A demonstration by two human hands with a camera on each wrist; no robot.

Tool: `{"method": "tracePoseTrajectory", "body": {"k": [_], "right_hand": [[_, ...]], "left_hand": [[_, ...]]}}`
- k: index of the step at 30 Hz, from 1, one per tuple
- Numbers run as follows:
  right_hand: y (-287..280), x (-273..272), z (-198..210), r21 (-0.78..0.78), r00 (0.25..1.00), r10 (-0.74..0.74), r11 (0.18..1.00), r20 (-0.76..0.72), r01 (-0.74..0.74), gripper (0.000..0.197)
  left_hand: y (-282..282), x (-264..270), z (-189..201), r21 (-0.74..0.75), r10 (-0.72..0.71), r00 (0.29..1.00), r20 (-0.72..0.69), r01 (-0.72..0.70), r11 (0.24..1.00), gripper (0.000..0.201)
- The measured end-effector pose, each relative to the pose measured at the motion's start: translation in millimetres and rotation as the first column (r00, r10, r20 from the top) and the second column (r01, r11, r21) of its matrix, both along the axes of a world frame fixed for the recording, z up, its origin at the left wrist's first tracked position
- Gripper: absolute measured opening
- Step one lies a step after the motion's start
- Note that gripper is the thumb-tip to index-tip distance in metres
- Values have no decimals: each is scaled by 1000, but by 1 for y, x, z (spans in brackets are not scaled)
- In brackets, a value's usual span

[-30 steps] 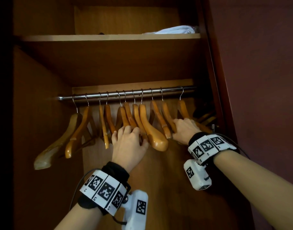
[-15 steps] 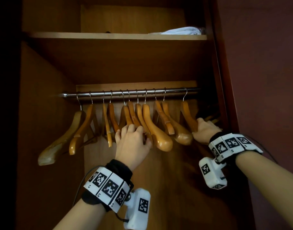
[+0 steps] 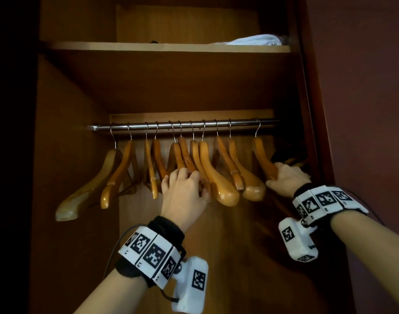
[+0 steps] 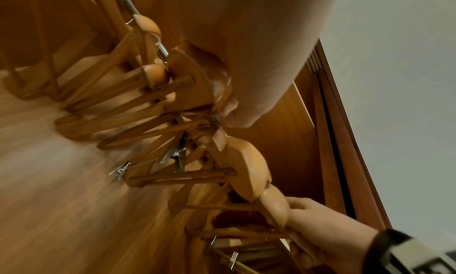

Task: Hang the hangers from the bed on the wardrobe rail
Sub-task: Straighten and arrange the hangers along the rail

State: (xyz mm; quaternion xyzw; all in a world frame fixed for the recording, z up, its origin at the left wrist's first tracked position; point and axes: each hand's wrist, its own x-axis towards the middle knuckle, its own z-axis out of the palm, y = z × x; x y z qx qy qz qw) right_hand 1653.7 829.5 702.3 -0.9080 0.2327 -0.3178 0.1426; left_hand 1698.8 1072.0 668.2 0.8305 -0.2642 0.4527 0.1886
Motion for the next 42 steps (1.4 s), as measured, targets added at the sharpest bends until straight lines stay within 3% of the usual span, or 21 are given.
{"method": "tracePoseTrajectory", "body": {"k": [26, 42], "right_hand": [[19, -2, 1, -105, 998, 58, 993, 5, -57, 45], [25, 1, -1, -25, 999, 29, 999, 27, -28, 51]], "left_hand": [[6, -2, 3, 2, 9, 1000, -1, -9, 1000, 30], [14, -5, 3, -8, -7, 1000, -1, 7, 1000, 30]]}}
